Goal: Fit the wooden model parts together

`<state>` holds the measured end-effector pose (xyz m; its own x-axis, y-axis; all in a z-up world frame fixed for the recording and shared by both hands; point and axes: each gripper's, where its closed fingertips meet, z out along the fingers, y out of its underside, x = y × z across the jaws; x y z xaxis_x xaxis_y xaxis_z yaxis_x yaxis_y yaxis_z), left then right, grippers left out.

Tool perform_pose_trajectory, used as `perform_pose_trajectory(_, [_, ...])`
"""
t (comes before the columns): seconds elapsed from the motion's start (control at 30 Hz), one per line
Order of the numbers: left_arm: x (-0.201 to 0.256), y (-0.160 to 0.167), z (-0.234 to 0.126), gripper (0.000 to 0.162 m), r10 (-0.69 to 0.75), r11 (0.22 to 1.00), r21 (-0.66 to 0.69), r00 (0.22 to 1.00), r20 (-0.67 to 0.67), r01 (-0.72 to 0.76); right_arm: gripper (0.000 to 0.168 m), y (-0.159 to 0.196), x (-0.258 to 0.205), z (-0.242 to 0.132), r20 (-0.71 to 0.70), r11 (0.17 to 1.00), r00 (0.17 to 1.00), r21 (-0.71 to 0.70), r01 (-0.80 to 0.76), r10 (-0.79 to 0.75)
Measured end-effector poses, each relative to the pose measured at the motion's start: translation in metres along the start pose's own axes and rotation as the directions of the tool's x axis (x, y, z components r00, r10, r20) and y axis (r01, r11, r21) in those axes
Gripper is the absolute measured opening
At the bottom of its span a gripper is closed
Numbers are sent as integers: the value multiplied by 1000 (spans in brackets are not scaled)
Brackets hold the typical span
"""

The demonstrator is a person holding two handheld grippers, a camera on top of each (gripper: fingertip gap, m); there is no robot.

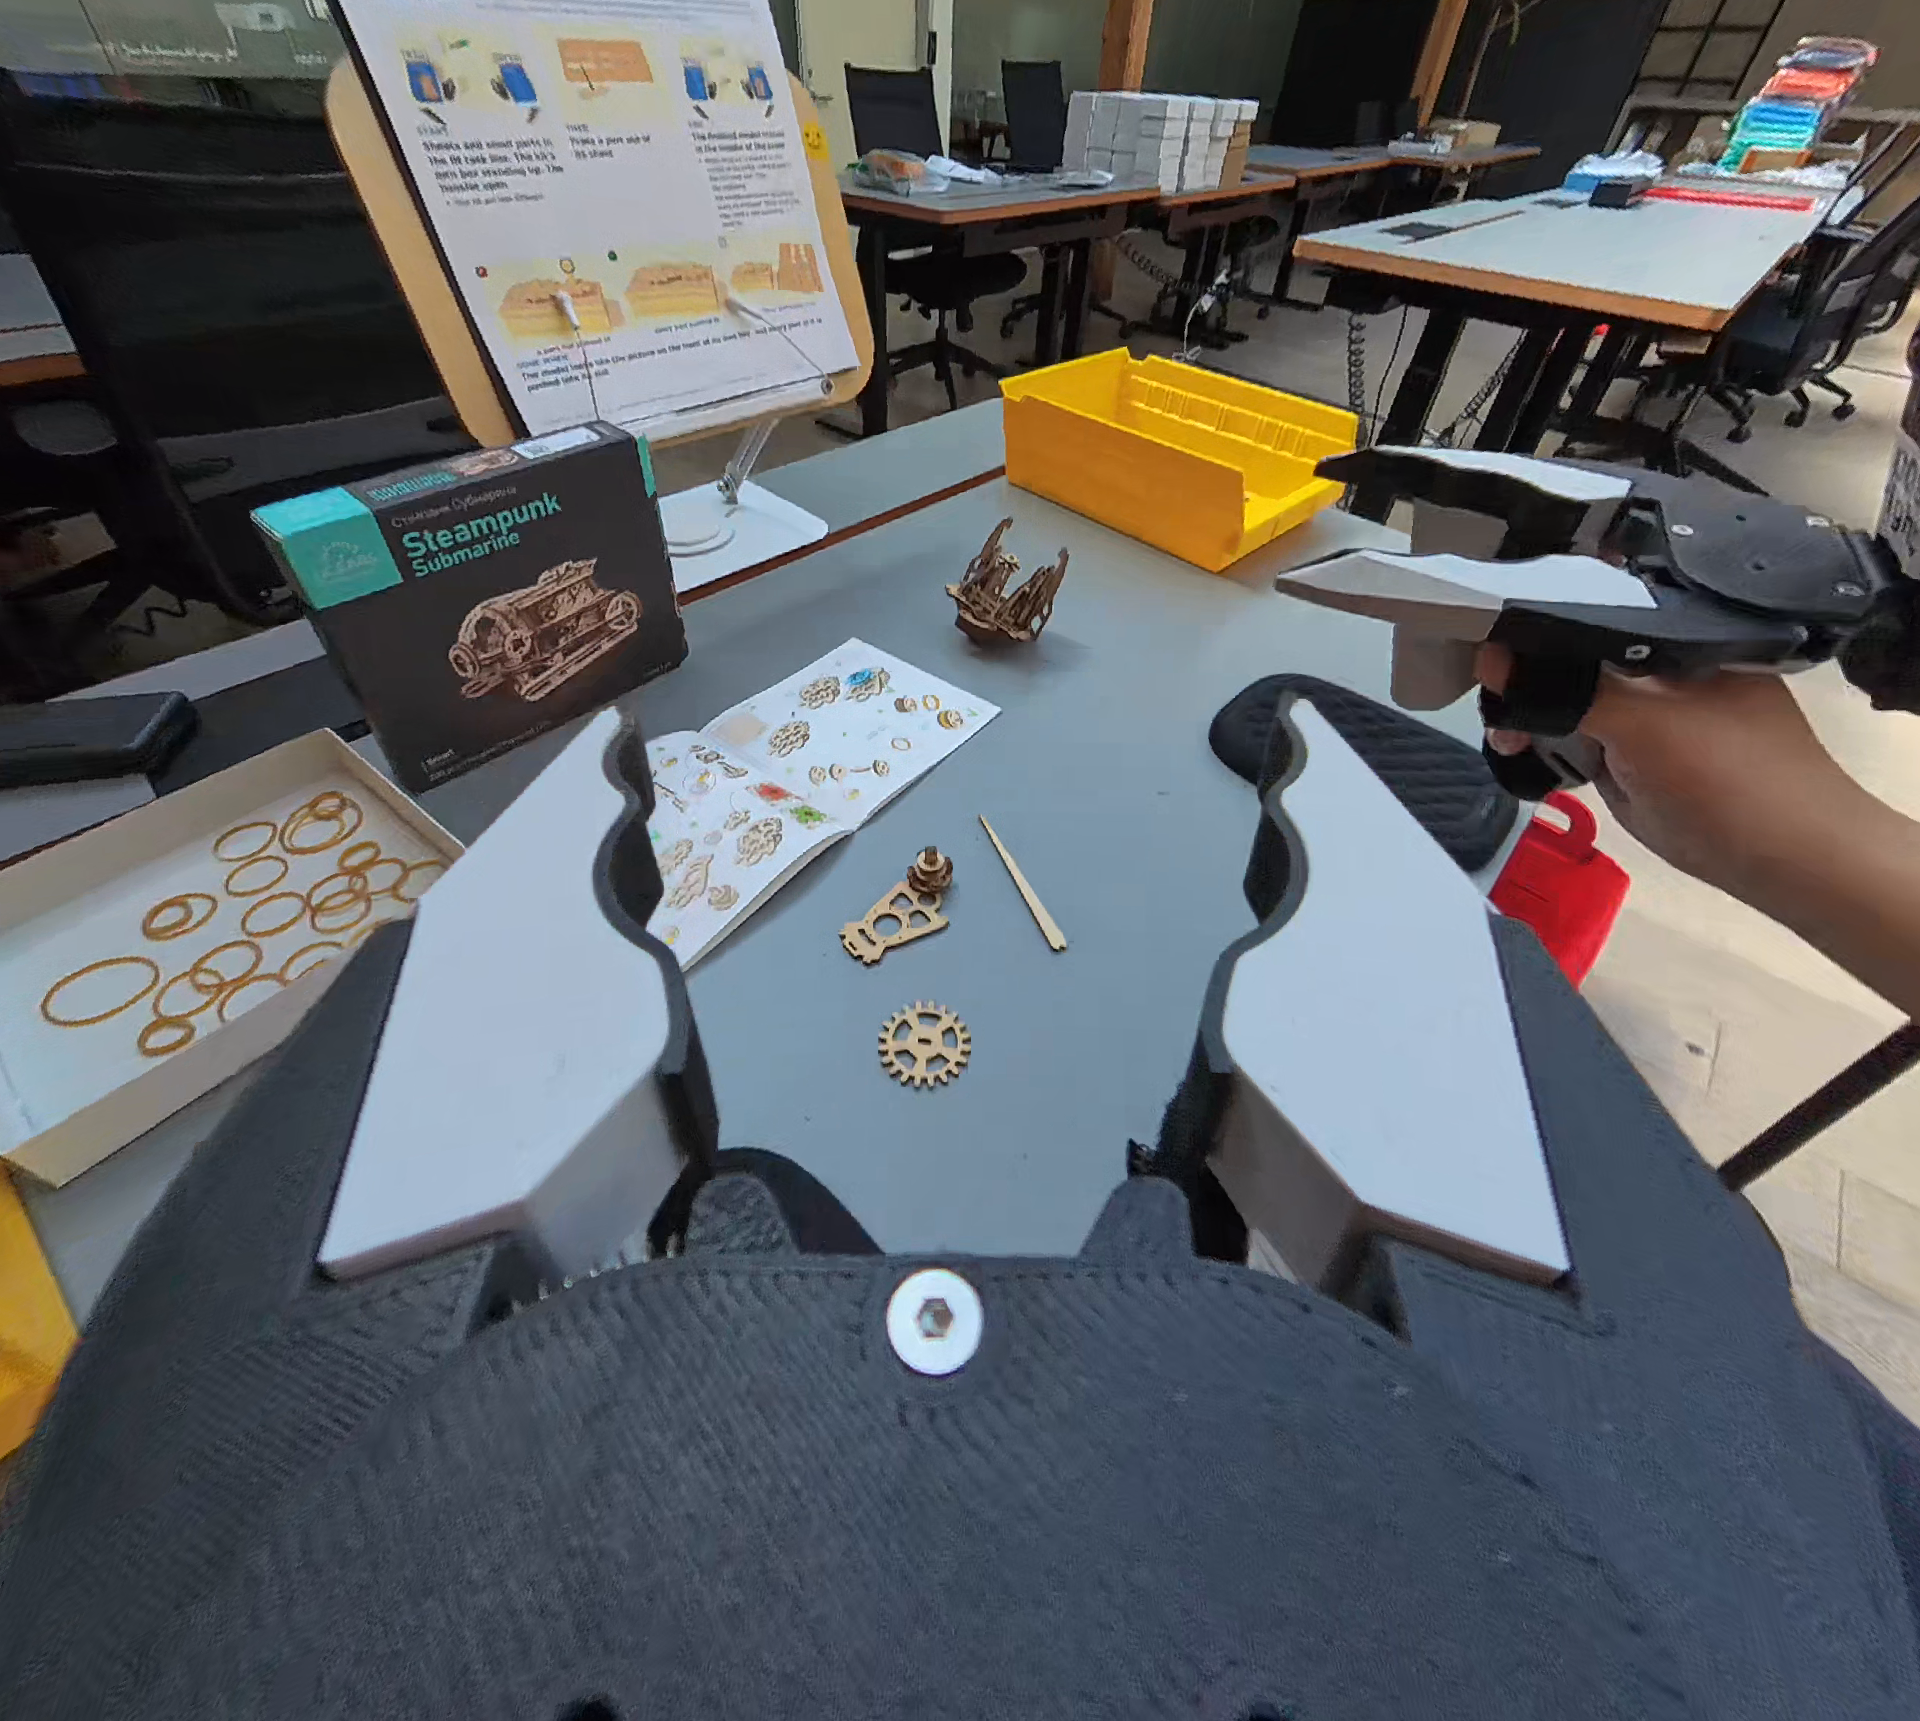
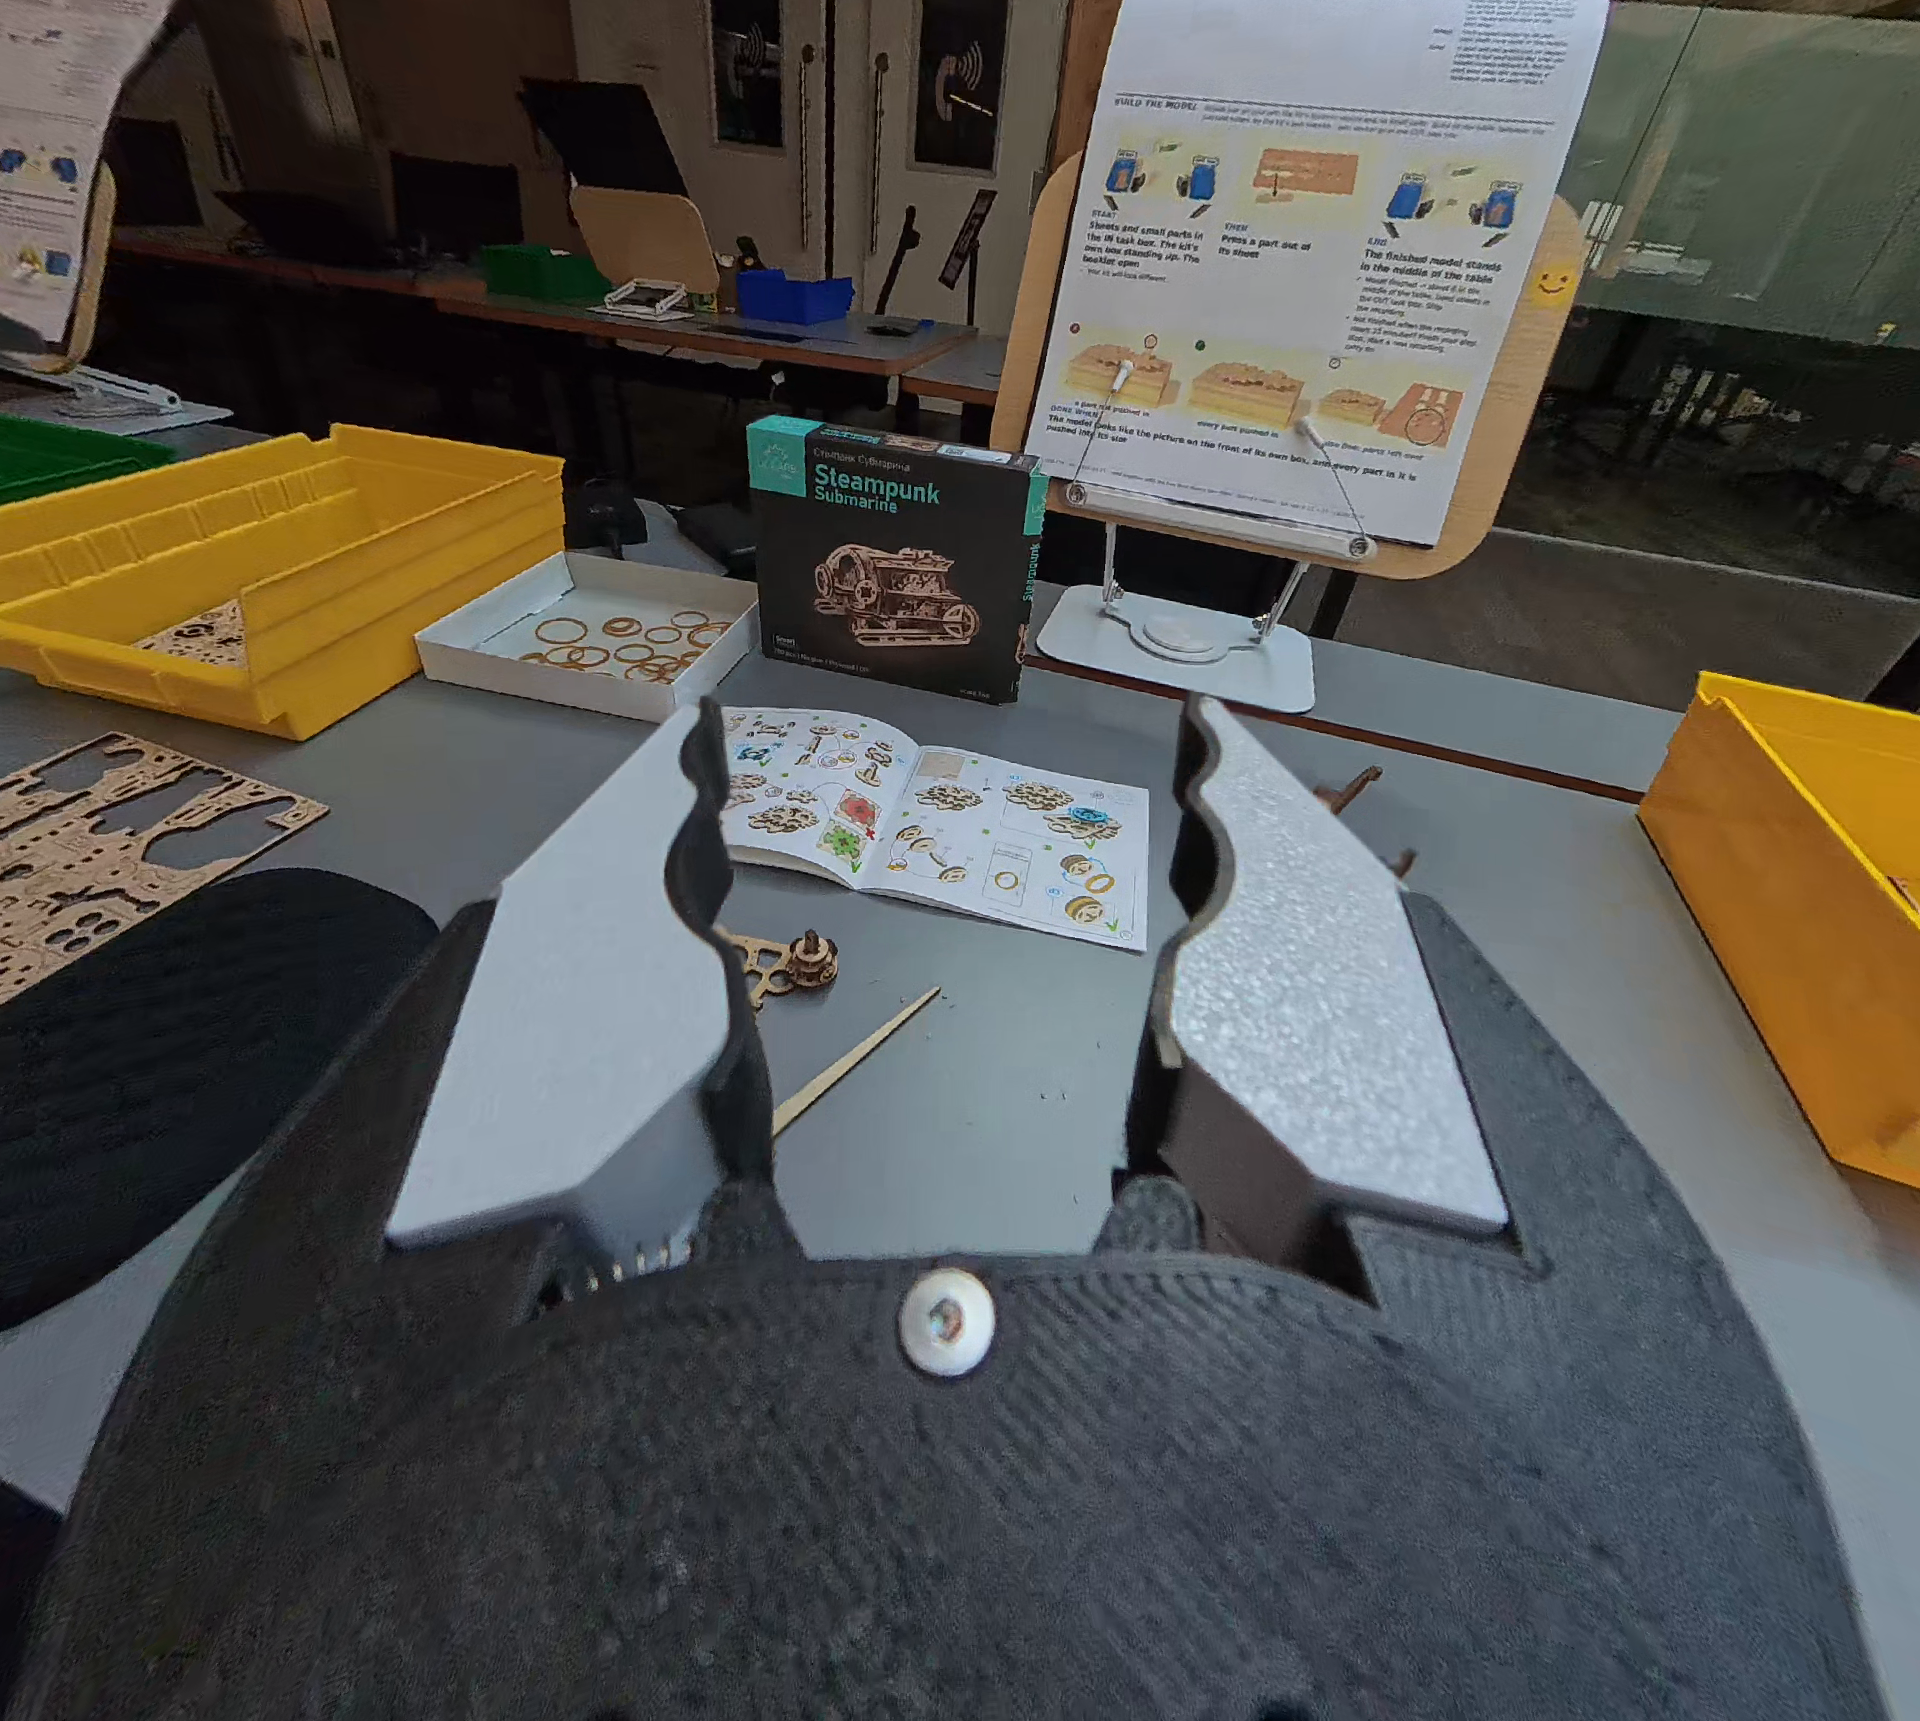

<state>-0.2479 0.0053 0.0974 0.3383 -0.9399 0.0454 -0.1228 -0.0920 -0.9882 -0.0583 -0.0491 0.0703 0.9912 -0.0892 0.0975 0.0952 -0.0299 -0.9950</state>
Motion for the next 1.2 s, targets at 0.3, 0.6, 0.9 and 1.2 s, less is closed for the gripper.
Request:
perform_pose_trajectory(0.3, [-16,136,27,67,-103,938,-346,956,-275,2,85,66,-17,67,275,988,957,-94,122,-92])
perform_pose_trajectory(0.6, [-31,118,13,67,85,974,-177,953,-291,-141,52,45,3,72,594,968,777,8,252,-207])
perform_pose_trajectory(0.9, [-69,11,50,73,168,979,148,965,-200,-140,52,39,18,128,462,958,860,269,98,-218])
perform_pose_trajectory(1.2, [-109,19,119,71,-5,999,47,987,-161,12,52,87,7,134,489,987,862,145,69,-132])
